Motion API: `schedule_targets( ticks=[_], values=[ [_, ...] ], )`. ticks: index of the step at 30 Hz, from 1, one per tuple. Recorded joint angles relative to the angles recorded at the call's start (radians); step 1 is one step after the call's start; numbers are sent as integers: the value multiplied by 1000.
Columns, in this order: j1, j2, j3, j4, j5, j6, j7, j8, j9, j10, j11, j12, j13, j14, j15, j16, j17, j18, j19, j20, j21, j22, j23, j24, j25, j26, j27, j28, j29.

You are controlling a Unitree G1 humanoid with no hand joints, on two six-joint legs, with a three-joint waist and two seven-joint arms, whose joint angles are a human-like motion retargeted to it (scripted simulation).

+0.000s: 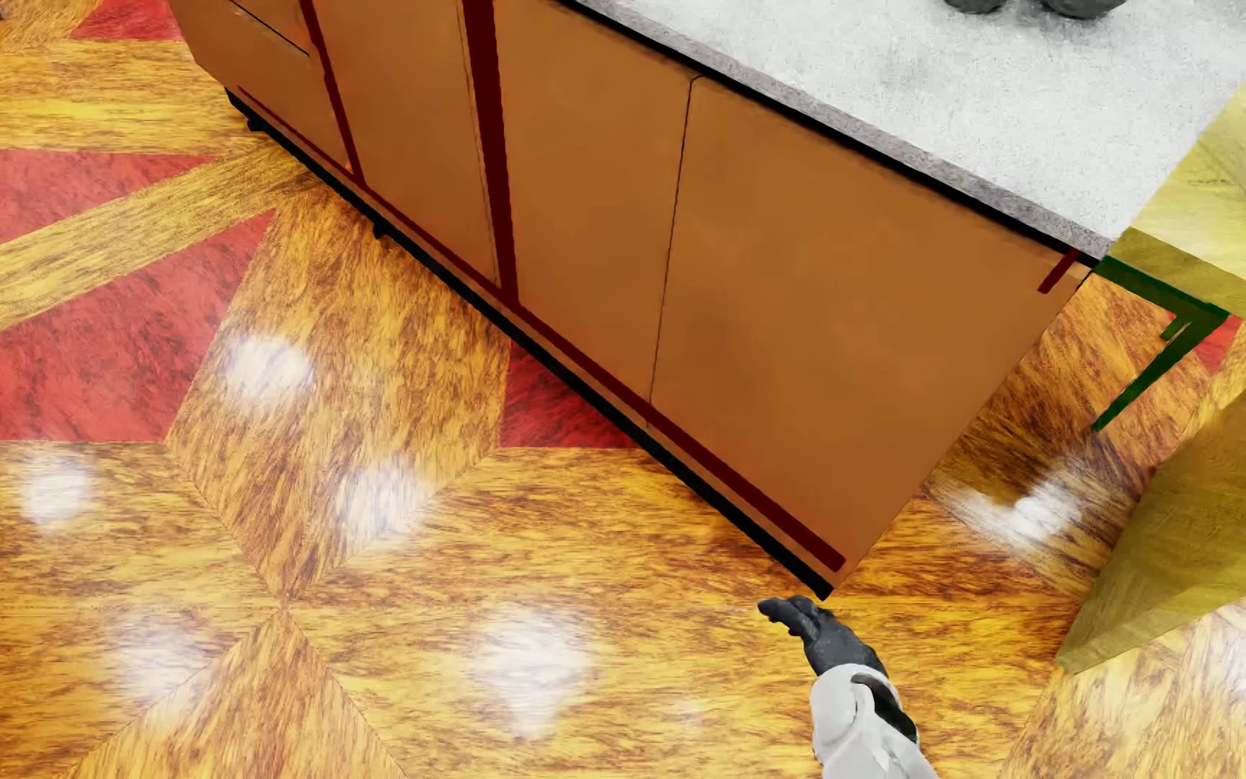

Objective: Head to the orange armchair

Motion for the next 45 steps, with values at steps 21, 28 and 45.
schedule_targets(
  ticks=[21, 28, 45],
  values=[
    [31, -128, -32, 20, 57, 9, 210, 231, -4, -9, 11, -198, 140, -45, 46, -33, -6, 31, 9, -52, 86, 34, 191, 168, 113, -77, -13, -34, -113],
    [54, -130, -23, 16, 61, 35, 233, 267, -12, -4, 21, -203, 126, -110, 60, -51, 2, 44, 35, -97, 104, -41, 208, 192, 11, -101, -5, -99, -156],
    [36, -568, -60, -141, 452, 119, -111, 839, -18, -22, 675, -39, 69, -180, -5, 6, 10, 170, 127, -71, 89, -136, 93, 61, 50, -215, -12, 86, -3]
  ],
)
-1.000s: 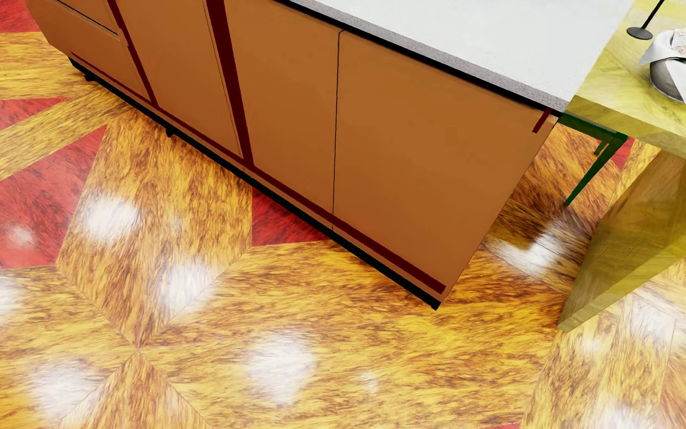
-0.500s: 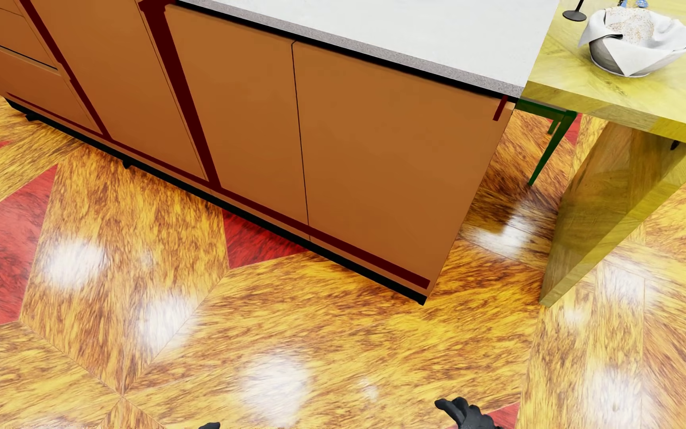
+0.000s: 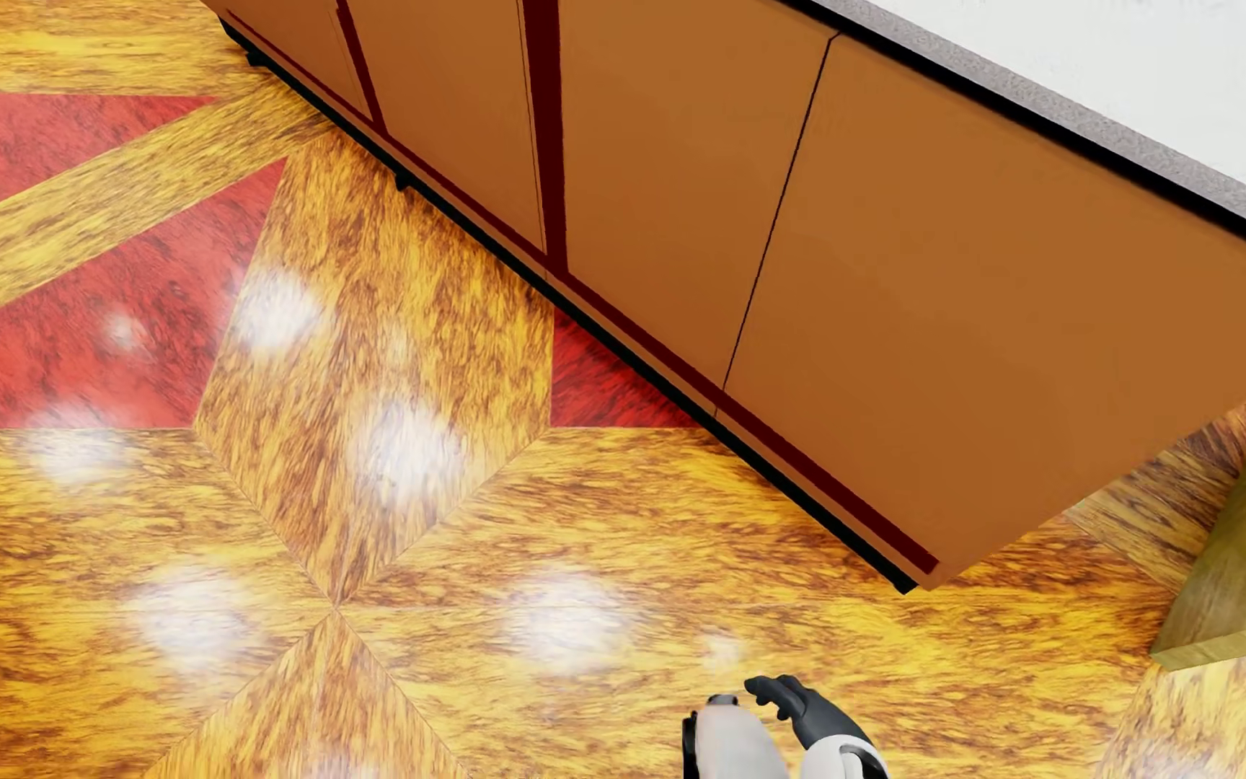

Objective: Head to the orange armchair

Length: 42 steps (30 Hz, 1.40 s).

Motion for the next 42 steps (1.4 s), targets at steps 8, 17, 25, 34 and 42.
schedule_targets(
  ticks=[8, 17, 25, 34, 42],
  values=[
    [146, -64, -120, -97, 177, 11, -272, 5, 38, 143, -497, -275, 367, 104, 25, 123, -5, 49, -85, -328, -108, -129, 105, 35, -115, -38, 138, -53, 157],
    [-624, 633, -25, 202, -48, 24, -119, -193, 58, 677, -689, -57, 162, 301, -321, 27, -14, -278, -35, -123, -30, 1, 88, -85, -195, 128, 34, 90, 174],
    [-552, 881, 73, 231, -253, -45, 53, -68, 106, 327, -232, 115, -32, 348, 260, 1, -143, -147, 93, 20, -228, 33, -272, -92, -48, 68, 17, 66, -109],
    [136, 17, -60, 73, -87, -41, -95, -12, 53, -7, -630, -391, 296, 19, 67, 57, -46, -165, 24, -478, -115, -94, -121, 96, -93, -95, 57, -151, 198],
    [-209, 313, -62, 350, -39, 29, -81, -172, 61, 977, -554, -155, 271, 503, -96, 118, 60, -174, -120, -363, -55, -98, 211, -185, -153, 117, 112, 51, 304]
  ],
)
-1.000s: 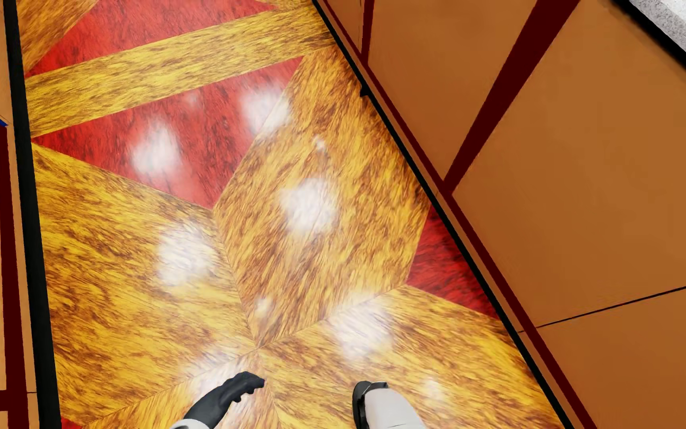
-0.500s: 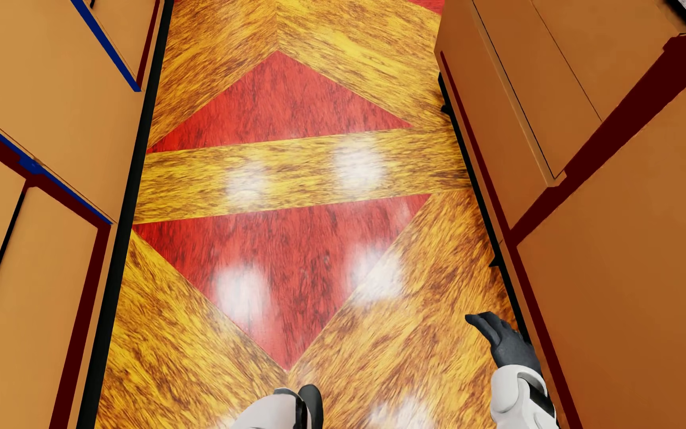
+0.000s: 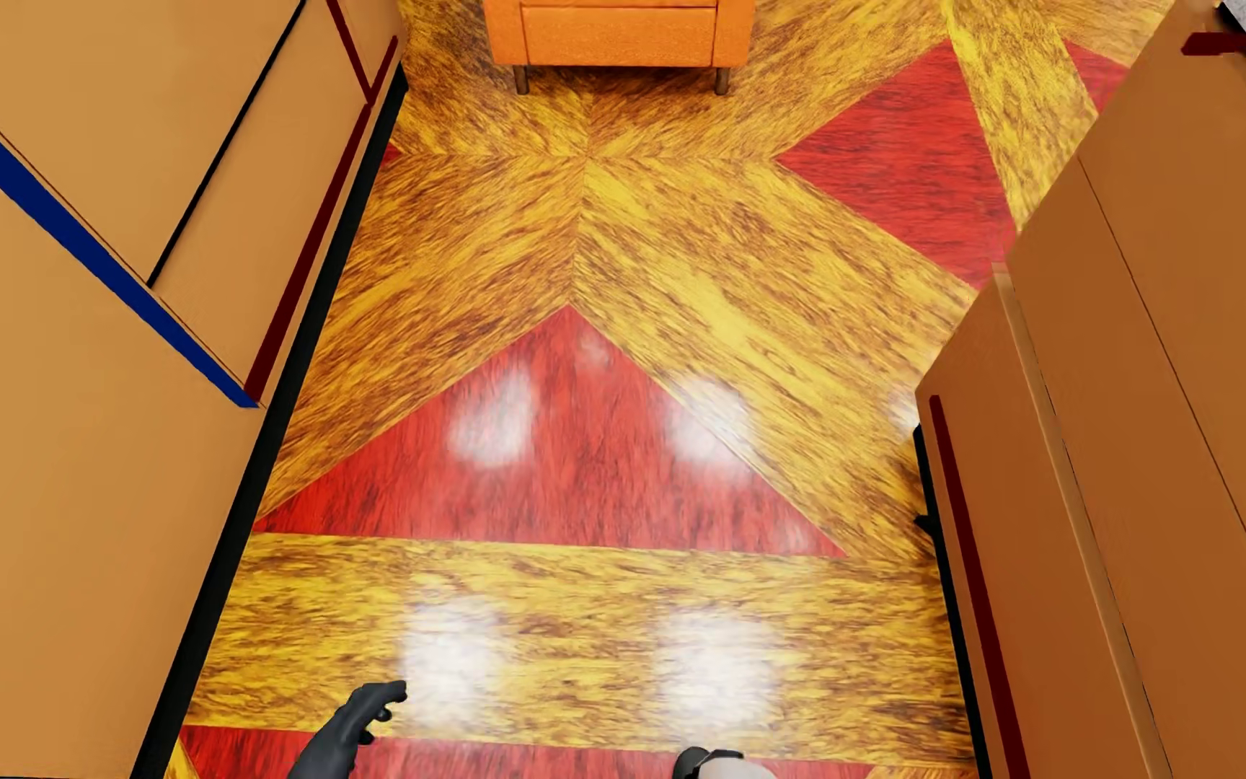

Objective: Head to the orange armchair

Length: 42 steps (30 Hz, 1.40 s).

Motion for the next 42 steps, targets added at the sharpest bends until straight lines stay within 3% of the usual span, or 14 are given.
schedule_targets(
  ticks=[3, 7, 9, 10, 12, 16, 20, 23, 26, 29, 33, 35, 38, 42],
  values=[
    [-248, 307, 66, -20, 66, -2, 102, 31, -27, -323, -158, 67, -173, -158, -116, -14, -64, -41, 29, 107, 57, 292, -46, 34, -73, 216, -29, -72, -102],
    [-313, 652, 134, -82, 48, -18, -16, 140, -40, -1170, -190, 333, -373, -129, -232, 25, -108, -162, 84, 206, 1, 325, -287, 104, 48, 166, -153, -278, -255],
    [-300, 759, 155, -47, -14, -19, 127, 182, -39, -1016, -66, 435, -351, 85, -51, -63, -118, -131, 104, 364, -80, 325, -392, 66, 164, 191, -186, -202, -386],
    [-322, 727, 164, -79, -61, -30, 112, 207, -29, -810, 132, 445, -318, 76, 154, -109, -138, 26, 164, 412, -107, 336, -435, 65, 182, 203, -181, -178, -419],
    [-260, 479, 159, -117, -162, -60, 147, 195, -3, -592, 643, 394, -233, -161, 333, -143, -120, 40, 158, 440, -142, 330, -459, 112, 186, 208, -141, -183, -464],
    [73, -20, 90, -202, -119, -79, 154, 114, -5, -686, 624, 234, -154, -313, 65, -133, -121, 36, 1, 322, 51, 124, -199, 257, 69, 30, -42, -140, -199],
    [330, -122, 43, -202, -64, -65, 135, 62, -48, -540, -277, 77, 205, -613, 116, -18, -156, 9, 69, 97, -26, -146, -353, 132, -35, -186, -83, -192, -53],
    [359, -262, 29, -110, -88, -37, 68, 19, -32, -117, 151, 46, 273, -453, 355, 64, -50, -6, -43, 93, -140, -381, -365, 34, 5, -235, -46, -111, -86],
    [193, -200, 48, 18, -17, 17, 142, 52, -9, 203, 289, 43, -108, -159, 171, -101, -40, -66, 3, 179, -37, -204, -112, 33, -210, -126, 38, 191, -65],
    [-27, -36, 62, 115, 18, 41, 175, 69, -12, 84, 93, -37, -300, -352, 178, 8, 66, 42, 49, -2, -223, 68, -267, 218, 59, -69, -153, -123, -308],
    [-40, 108, 101, -56, 3, 29, -215, 115, -29, -656, -99, -60, -489, -250, 173, 48, -55, -196, 101, -5, -59, 163, -512, 263, 23, 16, -285, -263, -350],
    [-13, 104, 110, -32, 16, 26, -146, 160, -31, -695, -128, -18, -571, -287, 181, 44, -79, -151, 122, 66, -24, 146, -584, 249, 69, 37, -315, -214, -346],
    [12, 61, 122, -59, -6, -4, -63, 227, -29, -802, -149, -3, -568, -254, 217, -38, -119, -101, 170, 167, -25, 195, -586, 172, 132, 94, -254, -141, -331],
    [51, 30, 112, -81, -82, -57, 8, 144, -29, -918, -70, 7, -485, -230, 102, -58, -136, -100, 171, 133, 81, 219, -379, 207, 2, 83, -89, -204, -223]
  ],
)
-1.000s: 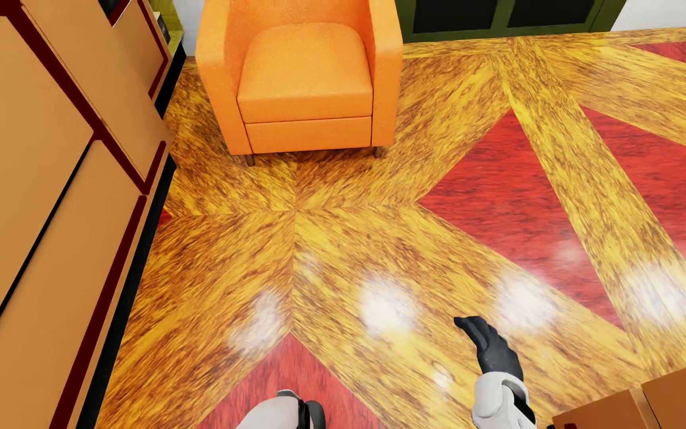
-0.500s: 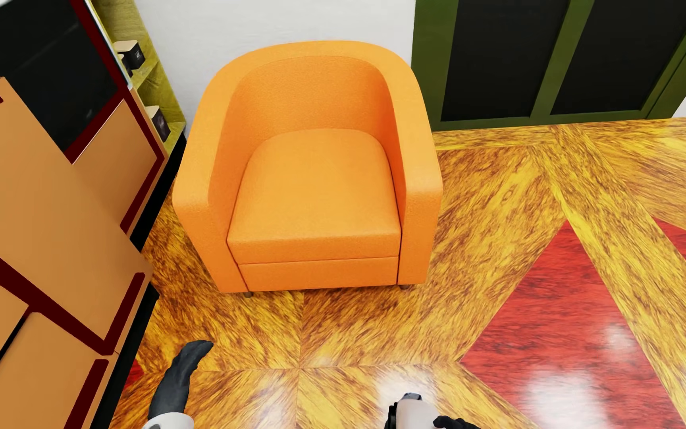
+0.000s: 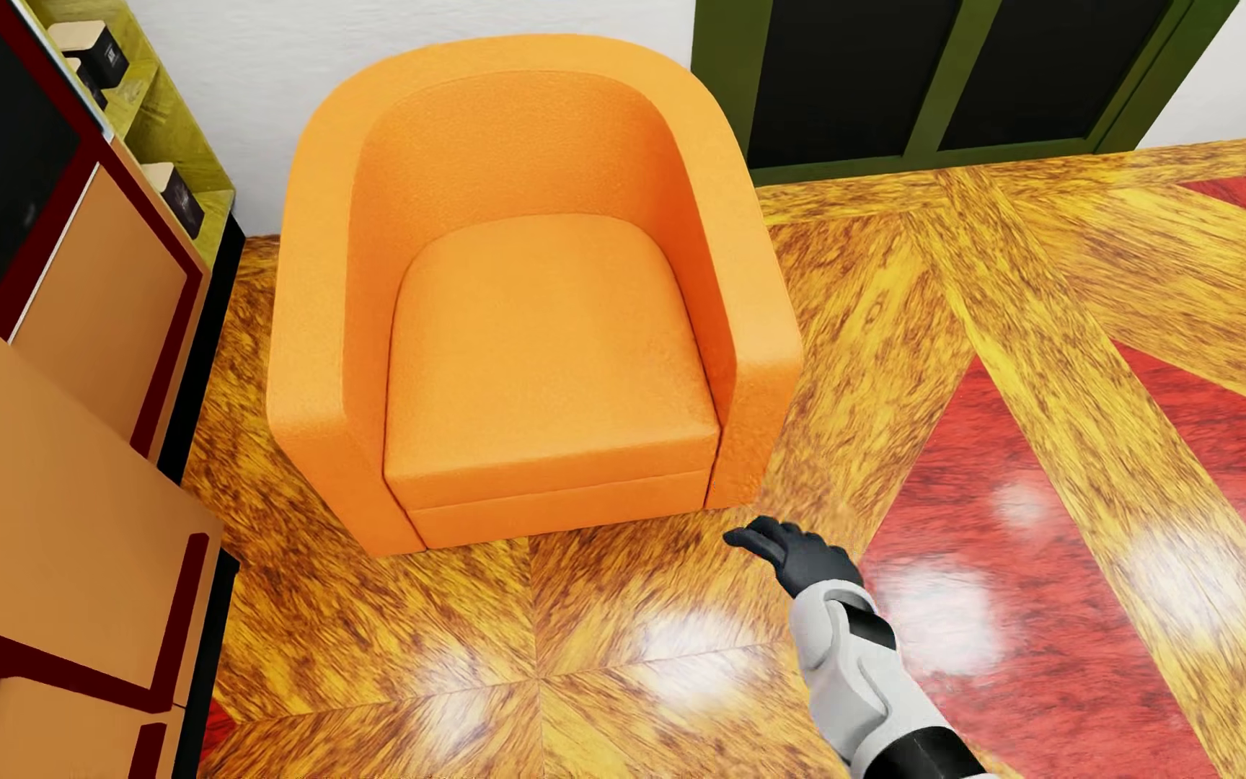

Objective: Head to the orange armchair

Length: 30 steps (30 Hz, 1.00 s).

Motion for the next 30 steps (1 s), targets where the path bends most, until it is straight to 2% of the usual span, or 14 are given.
schedule_targets(
  ticks=[1, 2, 4, 5, 6, 8, 11, 14, 17, 18, 21, 25, 27, 30],
  values=[
    [3, 1, -3, -10, -37, -9, -3, -55, -1, -12, 84, -5, 42, -1, -18, 1, 3, -8, -25, -6, 27, 1, 68, 6, -34, -1, 31, -9, 50],
    [5, 24, -7, -22, -64, -16, -9, -87, -4, -23, 132, -9, 92, -3, -26, 2, 11, -21, -36, -6, 36, -6, 128, 11, -42, -4, 49, -12, 83],
    [7, 119, -12, -43, -89, -28, -35, -149, -13, -41, 36, -17, 212, -12, -91, -7, 50, -43, -37, 21, -12, -32, 232, 1, 32, -9, 66, 4, 99],
    [11, 172, -15, -51, -91, -33, -54, -182, -18, -47, -36, -17, 269, -10, -107, -14, 78, -36, -39, 41, -51, -44, 280, -14, 81, -10, 83, 24, 95],
    [15, 214, -18, -56, -88, -36, -71, -206, -22, -46, -96, 1, 312, -9, -106, -12, 103, -22, -40, 69, -72, -44, 332, -31, 117, -33, 102, 47, 84],
    [26, 266, -22, -56, -75, -34, -83, -223, -27, -46, -174, 11, 361, -10, -83, -32, 147, -8, -39, 127, -48, -22, 432, -53, 135, -34, 131, 79, 80],
    [45, 276, -32, -52, -71, -27, -74, -215, -29, -50, -177, 19, 386, -4, -88, -76, 153, 4, -38, 187, -7, 27, 475, -58, 144, -13, 114, 67, 155],
    [66, 280, -47, -52, -73, -21, -61, -203, -30, -56, -159, 8, 383, -4, -99, -85, 138, 12, -37, 162, -42, 98, 418, 1, 154, 10, 88, 10, 79],
    [90, 298, -58, -50, -71, -17, -45, -191, -31, -61, -170, -5, 320, -10, -99, -91, 107, 13, -36, 145, 45, 107, 378, 38, 33, 25, 55, -17, 47],
    [94, 300, -59, -48, -69, -16, -39, -185, -31, -59, -171, -7, 300, -14, -99, -90, 109, 13, -36, 148, 35, 97, 362, 41, 36, 21, 56, -9, 43],
    [103, 294, -54, -40, -62, -12, -19, -160, -30, -48, -157, -5, 252, -27, -106, -80, 126, 18, -33, 169, -41, 53, 309, 33, 138, -11, 22, 11, -2],
    [101, 284, -47, -35, -62, -7, -4, -143, -28, -26, -128, -23, 226, -63, -142, -74, 106, 7, -37, 173, -33, 9, 236, 25, 134, -27, -7, 26, -55],
    [98, 272, -42, -33, -68, -6, 9, -133, -25, -6, -92, -25, 227, -103, -179, -75, 98, 14, -26, 168, -32, -15, 227, 21, 141, -39, -9, 28, -50],
    [120, 278, -34, -29, -70, -3, 36, -116, -26, -5, -78, -25, 238, -152, -213, -88, 85, 30, -14, 164, -16, -43, 268, 7, 140, -37, 18, 29, -20]
  ],
)
